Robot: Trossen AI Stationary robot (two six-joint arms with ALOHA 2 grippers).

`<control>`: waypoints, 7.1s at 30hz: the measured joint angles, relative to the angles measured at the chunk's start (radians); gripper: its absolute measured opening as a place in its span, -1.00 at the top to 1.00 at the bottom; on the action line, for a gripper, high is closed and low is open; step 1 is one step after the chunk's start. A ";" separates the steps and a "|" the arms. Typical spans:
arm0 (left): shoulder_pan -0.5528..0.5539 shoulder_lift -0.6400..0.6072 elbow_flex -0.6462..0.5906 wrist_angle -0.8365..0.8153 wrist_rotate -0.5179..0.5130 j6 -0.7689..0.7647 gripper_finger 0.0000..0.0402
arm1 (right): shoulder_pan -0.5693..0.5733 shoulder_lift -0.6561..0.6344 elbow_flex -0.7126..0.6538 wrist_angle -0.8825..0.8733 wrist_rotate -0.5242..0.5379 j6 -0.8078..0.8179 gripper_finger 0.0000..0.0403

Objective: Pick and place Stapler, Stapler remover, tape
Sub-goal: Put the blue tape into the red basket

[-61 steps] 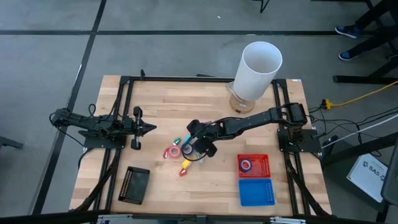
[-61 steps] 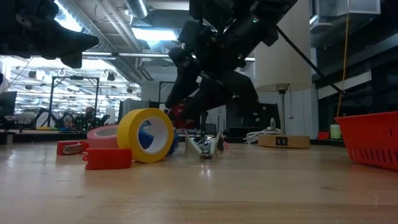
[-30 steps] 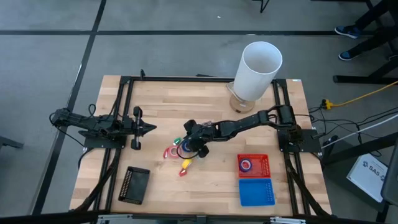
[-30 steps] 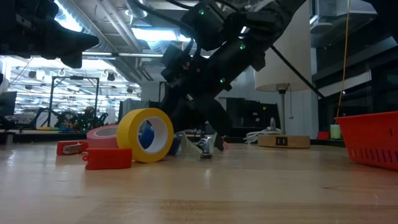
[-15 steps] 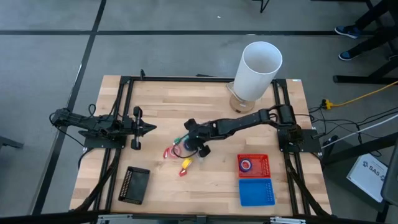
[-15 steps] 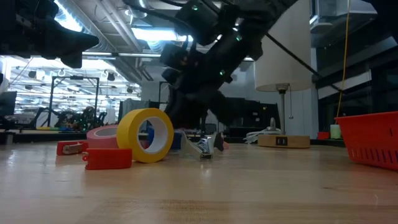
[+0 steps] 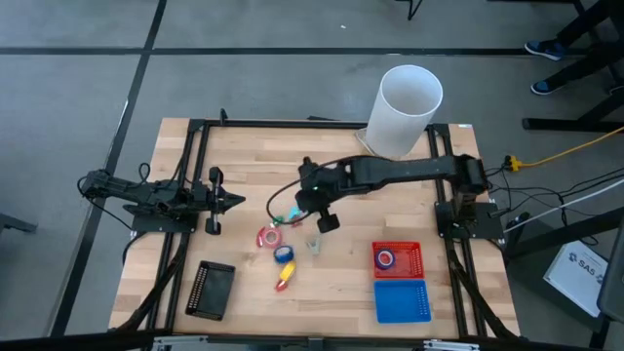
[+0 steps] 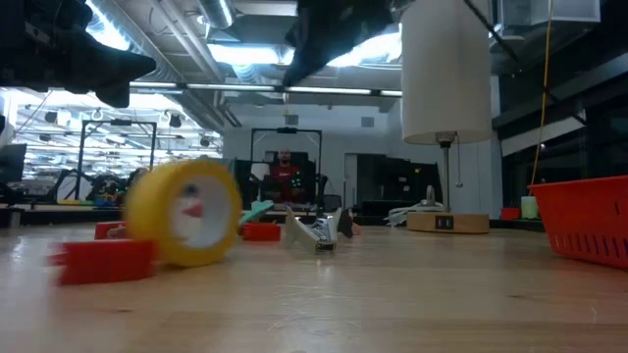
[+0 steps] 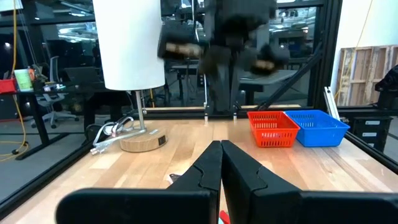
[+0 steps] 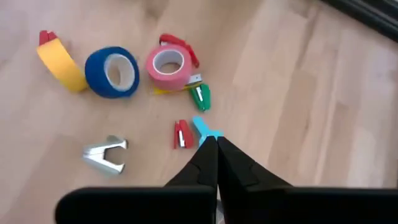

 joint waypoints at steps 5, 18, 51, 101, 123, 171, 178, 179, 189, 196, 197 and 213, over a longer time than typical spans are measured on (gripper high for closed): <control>0.000 0.000 0.000 0.002 0.005 0.000 0.98 | 0.014 -0.073 -0.001 -0.002 0.020 0.062 1.00; 0.000 0.000 0.000 0.002 0.006 0.000 0.98 | 0.111 -0.020 -0.002 0.065 -0.050 0.112 0.91; 0.000 0.004 0.000 0.002 0.006 0.000 0.98 | 0.274 0.158 -0.002 0.257 -0.024 0.265 0.87; 0.000 0.008 0.000 -0.003 0.006 0.000 0.98 | 0.293 0.364 -0.001 0.418 -0.096 0.163 0.31; 0.000 0.008 0.000 -0.004 0.006 0.000 0.98 | 0.249 0.413 0.028 0.367 -0.098 0.163 0.37; 0.000 0.008 0.000 -0.004 0.006 0.000 0.98 | 0.251 0.462 0.081 0.288 -0.124 0.274 0.85; 0.000 0.008 0.000 -0.004 0.006 0.000 0.98 | 0.248 0.429 0.083 0.187 -0.112 0.320 0.85; 0.000 0.008 0.000 -0.004 0.006 0.000 0.98 | 0.248 0.424 0.089 0.162 -0.110 0.326 0.85; 0.000 0.008 0.000 -0.004 0.006 0.000 0.98 | 0.248 0.295 0.104 0.087 -0.073 0.459 0.85; 0.000 0.008 0.000 -0.003 0.006 0.000 0.98 | 0.295 0.209 0.097 0.003 0.039 0.660 0.85; 0.000 0.008 0.000 -0.003 0.006 0.000 0.98 | 0.307 0.198 0.097 -0.026 0.070 0.700 0.85; 0.000 0.008 0.000 -0.003 0.006 0.000 0.98 | 0.433 0.054 0.096 -0.488 0.322 1.405 0.85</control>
